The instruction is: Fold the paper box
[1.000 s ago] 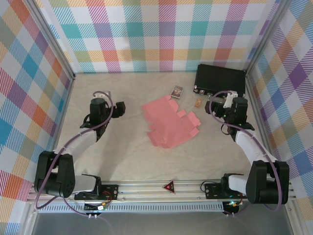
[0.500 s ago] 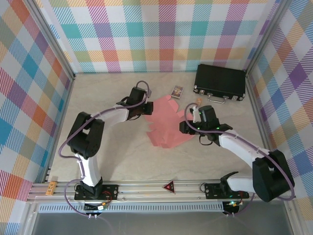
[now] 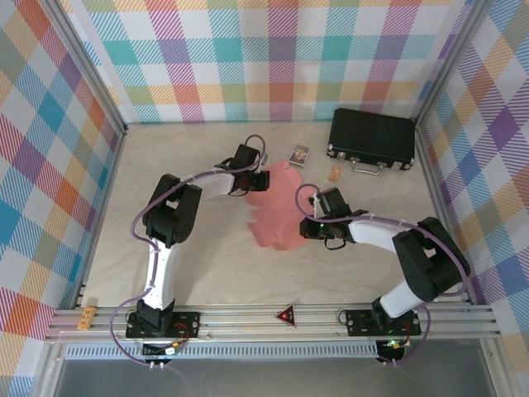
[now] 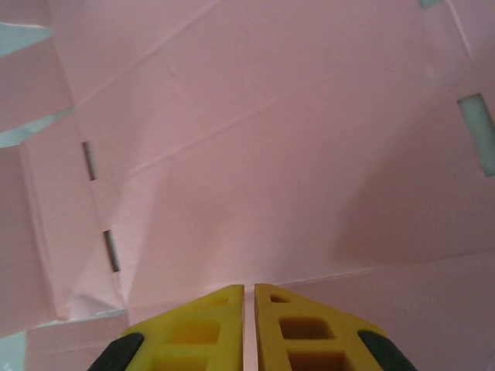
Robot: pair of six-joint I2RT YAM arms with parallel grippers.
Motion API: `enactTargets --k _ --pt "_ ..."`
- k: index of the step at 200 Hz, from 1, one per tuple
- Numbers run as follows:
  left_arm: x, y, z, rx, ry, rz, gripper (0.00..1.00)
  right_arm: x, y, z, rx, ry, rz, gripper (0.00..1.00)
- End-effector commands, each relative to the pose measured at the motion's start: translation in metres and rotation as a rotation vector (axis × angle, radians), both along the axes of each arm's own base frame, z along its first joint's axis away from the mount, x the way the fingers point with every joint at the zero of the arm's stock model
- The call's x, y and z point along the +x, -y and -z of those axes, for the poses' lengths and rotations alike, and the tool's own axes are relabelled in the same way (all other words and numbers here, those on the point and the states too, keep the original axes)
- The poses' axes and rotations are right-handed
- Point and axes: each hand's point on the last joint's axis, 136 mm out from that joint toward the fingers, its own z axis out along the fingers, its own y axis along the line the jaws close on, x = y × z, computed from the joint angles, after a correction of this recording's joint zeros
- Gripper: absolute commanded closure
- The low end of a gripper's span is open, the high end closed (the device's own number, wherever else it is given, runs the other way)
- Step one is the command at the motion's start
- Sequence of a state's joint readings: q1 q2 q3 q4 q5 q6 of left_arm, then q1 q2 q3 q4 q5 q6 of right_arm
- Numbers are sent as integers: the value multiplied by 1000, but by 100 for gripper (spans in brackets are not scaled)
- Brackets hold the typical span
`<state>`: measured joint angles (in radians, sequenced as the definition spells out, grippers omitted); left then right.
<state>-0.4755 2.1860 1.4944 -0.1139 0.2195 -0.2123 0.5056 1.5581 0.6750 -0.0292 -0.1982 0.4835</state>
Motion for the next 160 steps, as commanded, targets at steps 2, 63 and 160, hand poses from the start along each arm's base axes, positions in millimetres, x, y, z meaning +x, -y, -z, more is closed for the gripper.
enactTargets --k 2,63,160 --pt "-17 -5 16 55 -53 23 100 6 -4 4 11 0 20 87" --pt "-78 -44 34 168 -158 -29 100 9 9 22 -79 -25 61 87" --pt "-179 -39 19 113 -269 -58 99 70 -1 25 -261 30 -11 86"
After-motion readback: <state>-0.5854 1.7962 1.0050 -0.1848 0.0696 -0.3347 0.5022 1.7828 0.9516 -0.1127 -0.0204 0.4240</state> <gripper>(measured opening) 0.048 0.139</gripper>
